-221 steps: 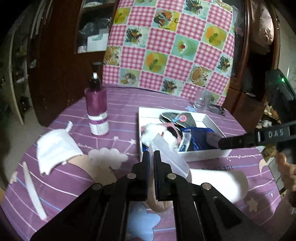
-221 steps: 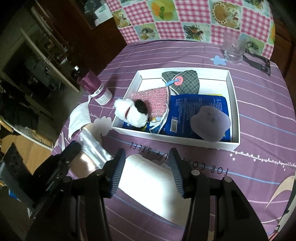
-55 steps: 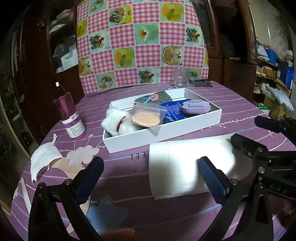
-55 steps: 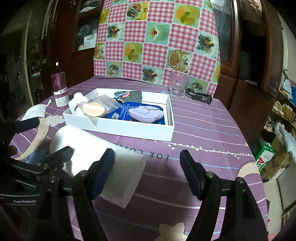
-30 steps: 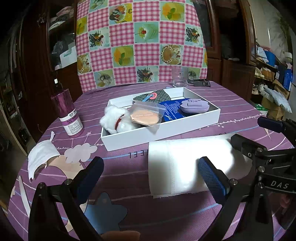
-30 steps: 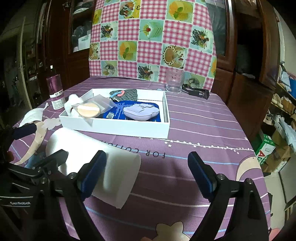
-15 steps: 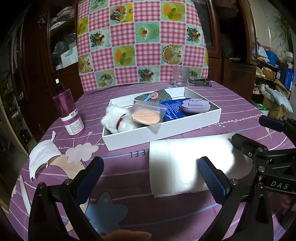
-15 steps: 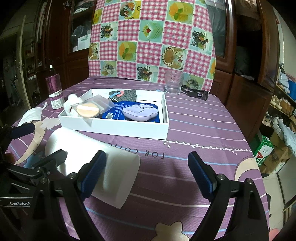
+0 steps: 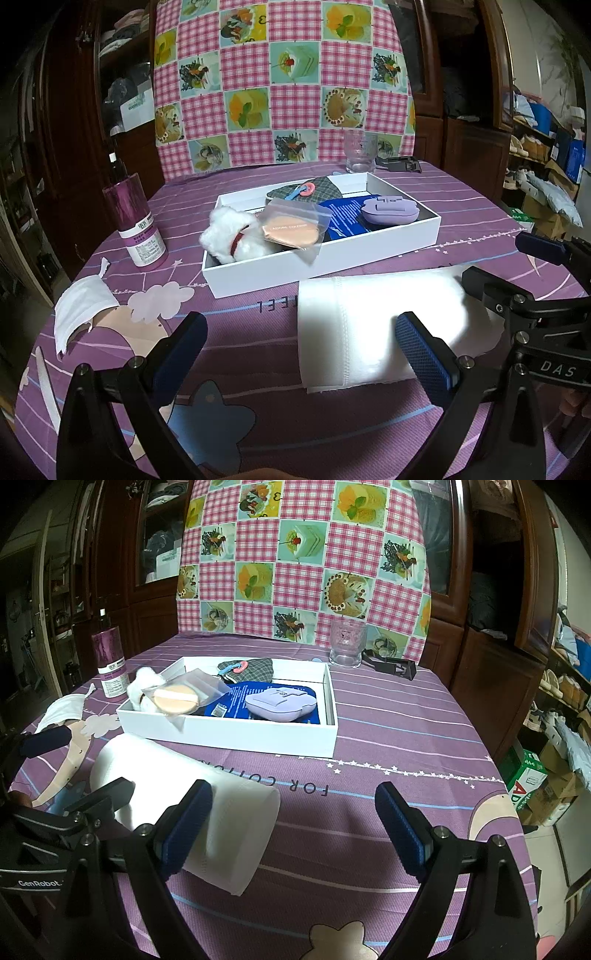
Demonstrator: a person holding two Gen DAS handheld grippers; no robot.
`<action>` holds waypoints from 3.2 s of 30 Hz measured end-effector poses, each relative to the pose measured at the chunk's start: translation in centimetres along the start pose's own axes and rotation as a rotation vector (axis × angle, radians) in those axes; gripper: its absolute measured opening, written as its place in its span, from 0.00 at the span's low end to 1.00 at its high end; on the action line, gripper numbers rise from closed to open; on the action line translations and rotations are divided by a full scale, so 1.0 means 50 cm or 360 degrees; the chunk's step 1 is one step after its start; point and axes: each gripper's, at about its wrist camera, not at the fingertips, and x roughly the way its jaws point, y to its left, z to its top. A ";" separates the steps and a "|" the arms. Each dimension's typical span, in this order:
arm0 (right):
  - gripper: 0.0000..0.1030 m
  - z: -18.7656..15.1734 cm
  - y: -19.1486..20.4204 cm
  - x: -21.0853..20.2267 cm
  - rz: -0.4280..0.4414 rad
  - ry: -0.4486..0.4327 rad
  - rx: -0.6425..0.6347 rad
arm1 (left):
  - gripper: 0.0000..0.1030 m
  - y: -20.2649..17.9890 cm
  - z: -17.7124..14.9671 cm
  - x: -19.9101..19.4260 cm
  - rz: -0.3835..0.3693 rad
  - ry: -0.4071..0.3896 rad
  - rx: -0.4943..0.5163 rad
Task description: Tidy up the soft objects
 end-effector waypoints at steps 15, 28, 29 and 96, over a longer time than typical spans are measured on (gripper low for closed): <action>0.87 0.000 -0.001 0.000 0.0001 0.0000 0.0000 | 1.00 0.000 0.000 0.000 0.0001 0.0000 0.0002; 0.87 0.000 -0.001 0.000 -0.0001 0.0000 -0.0001 | 1.00 0.001 0.001 0.000 0.0002 0.0000 0.0003; 0.87 0.000 -0.001 0.000 0.0000 0.0000 -0.0001 | 1.00 0.001 0.000 0.000 0.0002 -0.0001 0.0003; 0.87 0.000 0.000 -0.005 0.0010 -0.0029 -0.0014 | 1.00 0.019 0.008 -0.009 0.0032 -0.0059 -0.0107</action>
